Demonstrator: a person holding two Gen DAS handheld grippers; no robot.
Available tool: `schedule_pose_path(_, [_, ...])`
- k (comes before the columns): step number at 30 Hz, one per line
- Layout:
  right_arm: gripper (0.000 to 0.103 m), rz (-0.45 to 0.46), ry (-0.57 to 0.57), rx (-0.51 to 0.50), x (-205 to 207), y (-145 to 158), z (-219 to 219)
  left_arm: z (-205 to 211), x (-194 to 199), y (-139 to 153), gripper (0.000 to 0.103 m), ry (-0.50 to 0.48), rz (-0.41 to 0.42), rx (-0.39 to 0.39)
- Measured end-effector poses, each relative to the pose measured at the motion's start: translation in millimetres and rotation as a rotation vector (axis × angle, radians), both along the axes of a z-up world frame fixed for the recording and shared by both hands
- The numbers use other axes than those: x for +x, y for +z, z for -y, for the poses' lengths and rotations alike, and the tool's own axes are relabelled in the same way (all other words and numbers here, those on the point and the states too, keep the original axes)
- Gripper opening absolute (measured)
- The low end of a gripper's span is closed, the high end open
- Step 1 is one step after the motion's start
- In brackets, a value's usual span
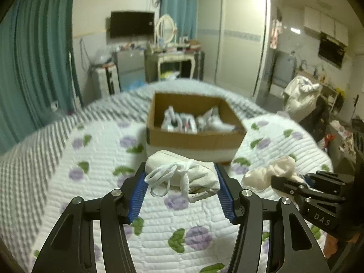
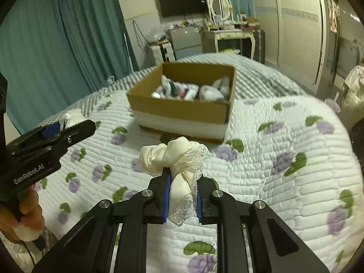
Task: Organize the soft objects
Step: 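Drop mask into box with left tool while right tool drops lace cloth in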
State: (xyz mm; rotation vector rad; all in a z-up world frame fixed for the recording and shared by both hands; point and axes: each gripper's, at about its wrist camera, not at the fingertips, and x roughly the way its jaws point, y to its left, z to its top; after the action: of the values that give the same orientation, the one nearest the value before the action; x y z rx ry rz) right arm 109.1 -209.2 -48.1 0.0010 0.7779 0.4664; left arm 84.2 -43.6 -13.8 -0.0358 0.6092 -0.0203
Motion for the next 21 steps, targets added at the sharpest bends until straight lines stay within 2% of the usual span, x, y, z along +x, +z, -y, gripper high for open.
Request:
schedule_pose_path(6, [0.017, 0.090, 0.025, 0.029, -1, 54, -4, -5, 1, 45, 0.055, -0.024, 0.101, -0.007])
schedule_pose_path(10, [0.017, 0.150, 0.025, 0.063, 16, 88, -7, -4, 23, 60, 0.056, -0.036, 0.143, 0.035])
schedule_pose_path(15, [0.017, 0.234, 0.021, 0.062, 57, 124, -18, -4, 72, 65, 0.056, -0.035, 0.157, 0.073])
schedule_pose_path(21, [0.017, 0.246, -0.009, 0.061, 129, 128, -37, -2, 150, 49, 0.055, -0.037, 0.143, 0.088])
